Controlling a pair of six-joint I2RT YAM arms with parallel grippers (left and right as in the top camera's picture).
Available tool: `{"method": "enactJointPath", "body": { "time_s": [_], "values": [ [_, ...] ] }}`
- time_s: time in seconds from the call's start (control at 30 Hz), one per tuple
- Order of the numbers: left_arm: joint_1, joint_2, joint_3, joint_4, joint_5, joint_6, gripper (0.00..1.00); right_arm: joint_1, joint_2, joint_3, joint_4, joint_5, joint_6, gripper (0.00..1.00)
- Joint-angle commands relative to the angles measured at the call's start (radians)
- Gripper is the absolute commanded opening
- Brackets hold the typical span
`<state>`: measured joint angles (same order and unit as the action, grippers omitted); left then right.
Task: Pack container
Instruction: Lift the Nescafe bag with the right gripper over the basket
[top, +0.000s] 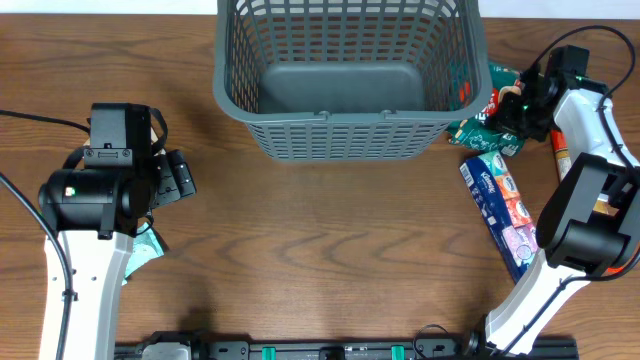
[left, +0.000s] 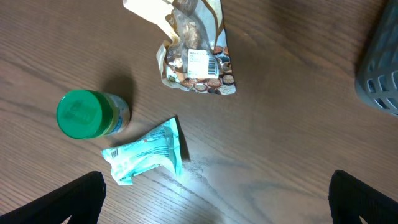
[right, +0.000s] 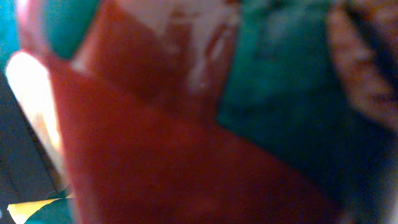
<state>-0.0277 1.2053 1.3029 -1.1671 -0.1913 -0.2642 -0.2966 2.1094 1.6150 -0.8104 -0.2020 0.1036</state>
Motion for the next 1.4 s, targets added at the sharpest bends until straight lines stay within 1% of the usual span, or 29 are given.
{"method": "enactJointPath", "body": {
  "time_s": [0.0, 0.1, 0.37, 0.63, 0.83, 1.1, 1.23, 1.37],
  "values": [
    [0.005, -0.003, 0.01, -0.004, -0.019, 0.009, 0.98, -0.026, 0.028, -0.004, -0.046, 0.071, 0.011, 0.01],
    [0.005, -0.003, 0.01, -0.003, -0.019, 0.009, 0.99, -0.026, 0.023, 0.05, -0.08, 0.071, 0.011, 0.02],
    [0.005, -0.003, 0.01, -0.003, -0.019, 0.009, 0.99, -0.026, -0.029, 0.287, -0.19, 0.071, 0.011, 0.02],
    [0.005, -0.003, 0.01, -0.003, -0.019, 0.01, 0.99, -0.023, -0.11, 0.448, -0.233, 0.071, -0.01, 0.02],
    [0.005, -0.003, 0.01, -0.002, -0.019, 0.01, 0.98, -0.019, -0.23, 0.494, -0.225, 0.071, -0.051, 0.01],
    [0.005, -0.003, 0.01, -0.002, -0.019, 0.01, 0.98, -0.004, -0.474, 0.5, -0.178, 0.071, -0.114, 0.02],
    [0.005, -0.003, 0.01, 0.008, -0.019, 0.009, 0.98, 0.032, -0.592, 0.5, -0.156, 0.071, -0.151, 0.02],
    [0.005, -0.003, 0.01, 0.021, -0.019, 0.009, 0.98, 0.092, -0.67, 0.5, -0.155, 0.066, -0.198, 0.01]
  ]
}}
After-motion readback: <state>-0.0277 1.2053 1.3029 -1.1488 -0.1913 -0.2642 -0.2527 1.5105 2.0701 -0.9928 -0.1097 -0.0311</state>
